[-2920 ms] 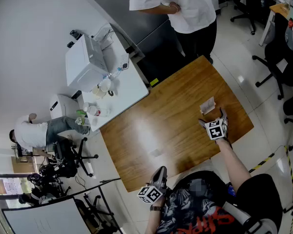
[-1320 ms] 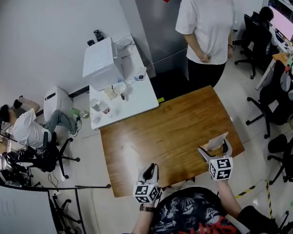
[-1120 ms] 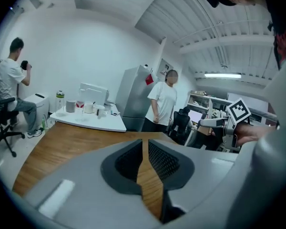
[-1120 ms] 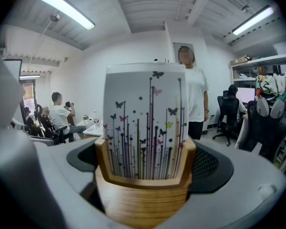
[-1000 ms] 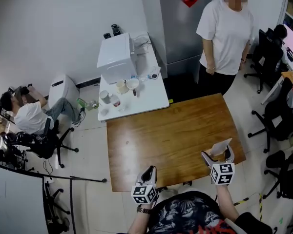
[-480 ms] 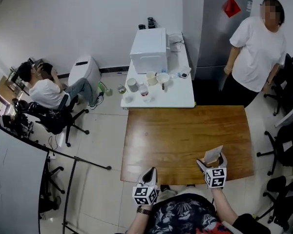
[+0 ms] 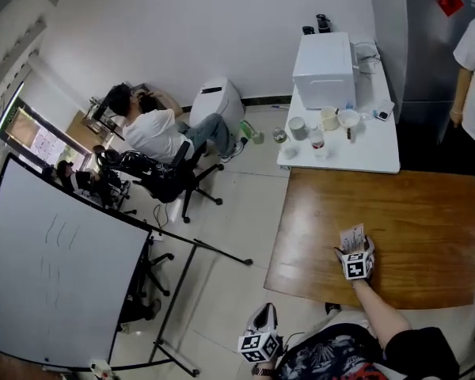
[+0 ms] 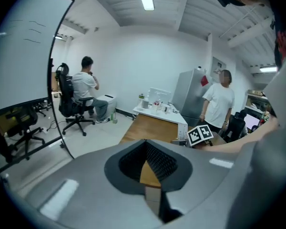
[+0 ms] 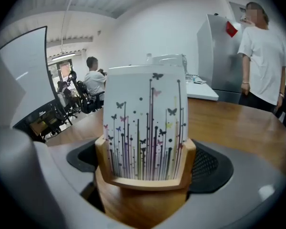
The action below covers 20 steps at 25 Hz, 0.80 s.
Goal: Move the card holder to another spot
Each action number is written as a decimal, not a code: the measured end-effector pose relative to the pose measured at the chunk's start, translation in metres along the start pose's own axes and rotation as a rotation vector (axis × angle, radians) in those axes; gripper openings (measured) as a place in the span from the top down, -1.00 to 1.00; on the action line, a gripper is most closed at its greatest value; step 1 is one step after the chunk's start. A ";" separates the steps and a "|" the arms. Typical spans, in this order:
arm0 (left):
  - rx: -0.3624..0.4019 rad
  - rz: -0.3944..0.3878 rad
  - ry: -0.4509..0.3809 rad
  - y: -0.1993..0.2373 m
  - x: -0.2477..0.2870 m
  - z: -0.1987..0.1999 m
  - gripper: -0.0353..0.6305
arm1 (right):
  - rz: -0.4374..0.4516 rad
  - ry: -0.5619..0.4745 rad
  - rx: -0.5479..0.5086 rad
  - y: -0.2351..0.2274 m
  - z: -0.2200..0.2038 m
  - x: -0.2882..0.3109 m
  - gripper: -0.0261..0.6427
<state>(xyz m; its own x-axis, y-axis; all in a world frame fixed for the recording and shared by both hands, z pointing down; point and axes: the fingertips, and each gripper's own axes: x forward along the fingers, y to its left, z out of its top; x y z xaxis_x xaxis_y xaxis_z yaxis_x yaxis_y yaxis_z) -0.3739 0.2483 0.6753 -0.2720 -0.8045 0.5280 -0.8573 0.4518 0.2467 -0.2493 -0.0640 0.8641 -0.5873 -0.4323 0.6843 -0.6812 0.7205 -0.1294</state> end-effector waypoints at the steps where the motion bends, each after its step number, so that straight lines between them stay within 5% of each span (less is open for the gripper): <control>1: -0.027 0.037 -0.002 0.007 -0.006 -0.006 0.89 | 0.016 0.009 -0.024 0.007 0.002 0.013 -0.72; 7: -0.035 0.097 -0.042 0.023 -0.014 0.001 0.89 | -0.001 0.028 -0.104 0.025 0.016 0.079 -0.73; 11: -0.052 0.088 -0.044 0.020 -0.005 0.005 0.89 | 0.201 0.142 -0.159 0.067 0.017 0.088 -0.81; 13: -0.051 0.031 -0.024 -0.001 0.010 0.002 0.89 | 0.274 0.176 -0.113 0.061 -0.004 0.071 -0.81; 16: -0.028 -0.087 0.010 -0.039 0.043 0.002 0.89 | 0.258 0.187 0.004 0.023 -0.039 0.017 -0.79; 20: 0.045 -0.270 0.088 -0.097 0.093 0.003 0.89 | 0.251 0.110 0.264 -0.018 -0.069 -0.066 -0.43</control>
<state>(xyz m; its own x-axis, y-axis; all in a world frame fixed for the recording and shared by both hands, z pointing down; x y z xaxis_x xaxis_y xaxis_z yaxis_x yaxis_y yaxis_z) -0.3176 0.1289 0.6976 0.0056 -0.8560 0.5169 -0.9126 0.2069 0.3526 -0.1682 -0.0110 0.8701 -0.7091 -0.1891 0.6792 -0.6199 0.6261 -0.4729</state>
